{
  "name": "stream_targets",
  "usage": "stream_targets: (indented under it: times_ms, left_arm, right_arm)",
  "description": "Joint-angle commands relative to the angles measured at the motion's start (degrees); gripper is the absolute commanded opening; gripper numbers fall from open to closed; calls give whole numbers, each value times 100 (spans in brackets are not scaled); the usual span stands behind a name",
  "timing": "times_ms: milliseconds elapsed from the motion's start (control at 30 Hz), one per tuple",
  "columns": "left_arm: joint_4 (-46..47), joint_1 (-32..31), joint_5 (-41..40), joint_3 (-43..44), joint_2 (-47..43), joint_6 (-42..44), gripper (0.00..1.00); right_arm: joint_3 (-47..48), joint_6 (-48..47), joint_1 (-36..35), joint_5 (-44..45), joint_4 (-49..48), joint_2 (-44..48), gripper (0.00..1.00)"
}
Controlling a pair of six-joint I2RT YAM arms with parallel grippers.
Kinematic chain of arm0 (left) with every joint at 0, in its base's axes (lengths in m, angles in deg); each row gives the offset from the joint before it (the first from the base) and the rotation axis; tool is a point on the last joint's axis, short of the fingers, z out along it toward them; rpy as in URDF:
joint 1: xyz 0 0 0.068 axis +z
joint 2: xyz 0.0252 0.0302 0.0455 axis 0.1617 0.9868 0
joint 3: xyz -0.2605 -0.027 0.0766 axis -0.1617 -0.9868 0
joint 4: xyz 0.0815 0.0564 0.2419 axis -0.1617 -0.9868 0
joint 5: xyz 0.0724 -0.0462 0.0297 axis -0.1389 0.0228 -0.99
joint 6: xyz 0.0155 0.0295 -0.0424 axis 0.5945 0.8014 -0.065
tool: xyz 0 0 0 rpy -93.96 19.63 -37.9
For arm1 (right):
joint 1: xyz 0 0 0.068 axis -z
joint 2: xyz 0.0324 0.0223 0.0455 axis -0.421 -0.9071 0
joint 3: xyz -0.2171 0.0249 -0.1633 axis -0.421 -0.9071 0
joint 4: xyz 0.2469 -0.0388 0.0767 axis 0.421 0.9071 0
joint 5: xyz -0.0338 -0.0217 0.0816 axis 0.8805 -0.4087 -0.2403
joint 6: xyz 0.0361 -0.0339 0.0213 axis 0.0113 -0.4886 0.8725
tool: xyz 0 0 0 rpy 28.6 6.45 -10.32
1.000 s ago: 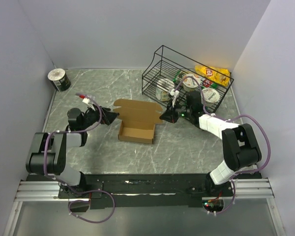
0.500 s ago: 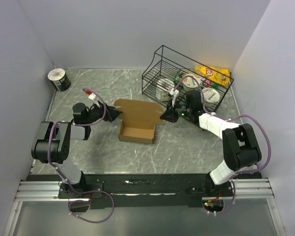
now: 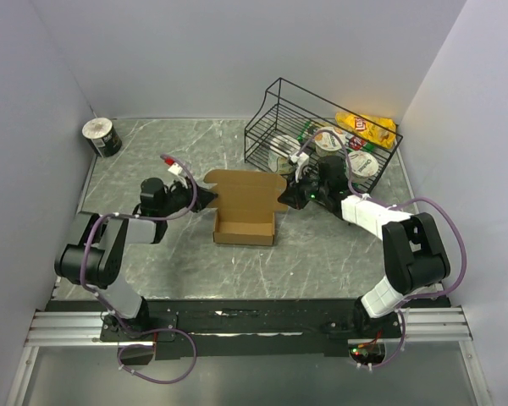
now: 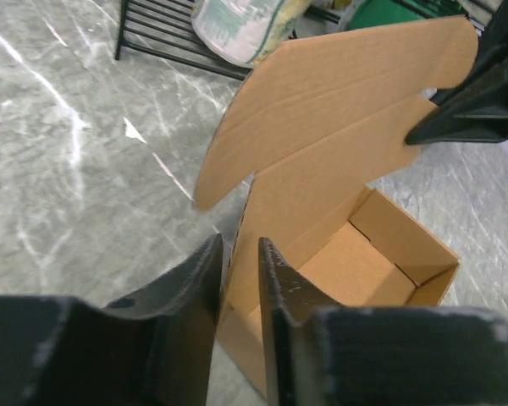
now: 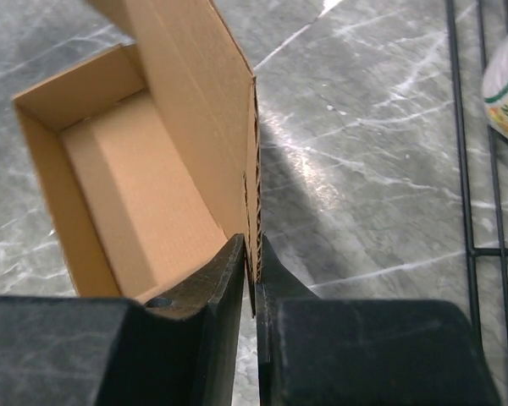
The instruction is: Fold the paper box
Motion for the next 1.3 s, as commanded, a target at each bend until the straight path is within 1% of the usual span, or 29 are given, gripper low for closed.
stream_targets:
  times_ms: [0, 133, 167, 267, 400, 433, 467, 533, 767, 833, 967, 1033, 1067, 1133, 1167, 1233, 1267]
  left_arm:
    - [-66, -322, -596, -133, -375, 287, 22]
    - [-118, -638, -1044, -186, -550, 304, 15]
    - [-232, -709, -1158, -177, -577, 339, 12]
    - [-530, -1016, -1764, -125, -691, 418, 8]
    - [-838, -1420, -2643, -46, -797, 533, 10]
    - [-883, -1569, -2993, -45, -841, 542, 11]
    - [-901, -1623, -3144, -45, -858, 542, 13]
    - [-927, -1755, -3486, -63, -894, 428, 14]
    - [-1032, -2071, -4068, 51, -894, -99, 17]
    - [-1085, -2203, -4340, 95, -859, -257, 17]
    - [-1164, -2388, -4587, 192, -823, -478, 18]
    - [-1156, -2458, -4675, 192, -902, -478, 20]
    - [-1147, -2467, -4692, 175, -946, -452, 26]
    - [-1156, -2467, -4675, 157, -1130, -399, 31]
    - [-1173, -2467, -4684, 165, -1192, -373, 38]
    - [-1480, -2459, -4545, 253, -1333, -250, 46]
    - [-1611, -2458, -4439, 367, -1368, -180, 55]
  right_arm:
    - [164, 57, -214, 488, -213, 210, 17]
    - [85, 145, -381, 962, -257, 237, 16]
    - [68, 171, -416, 1060, -274, 263, 16]
    - [-46, 277, -574, 1473, -380, 359, 16]
    - [-134, 592, -812, 2061, -450, 474, 15]
    - [-152, 645, -917, 2202, -450, 491, 15]
    - [-161, 689, -987, 2447, -468, 544, 15]
    - [-205, 909, -1154, 2651, -494, 570, 15]
    - [-460, 1699, -1673, 3714, -872, 641, 15]
    - [-495, 1823, -1752, 4013, -942, 641, 14]
    - [-548, 1894, -1928, 4470, -1030, 702, 13]
    - [-609, 1868, -1981, 4672, -1074, 807, 13]
    - [-635, 1833, -1990, 4691, -1100, 851, 13]
    - [-706, 1789, -1981, 4805, -1188, 974, 13]
    - [-741, 1719, -1990, 4831, -1249, 1010, 13]
    - [-837, 1648, -1990, 4919, -1425, 1115, 13]
    - [-881, 1552, -1990, 4850, -1548, 1142, 13]
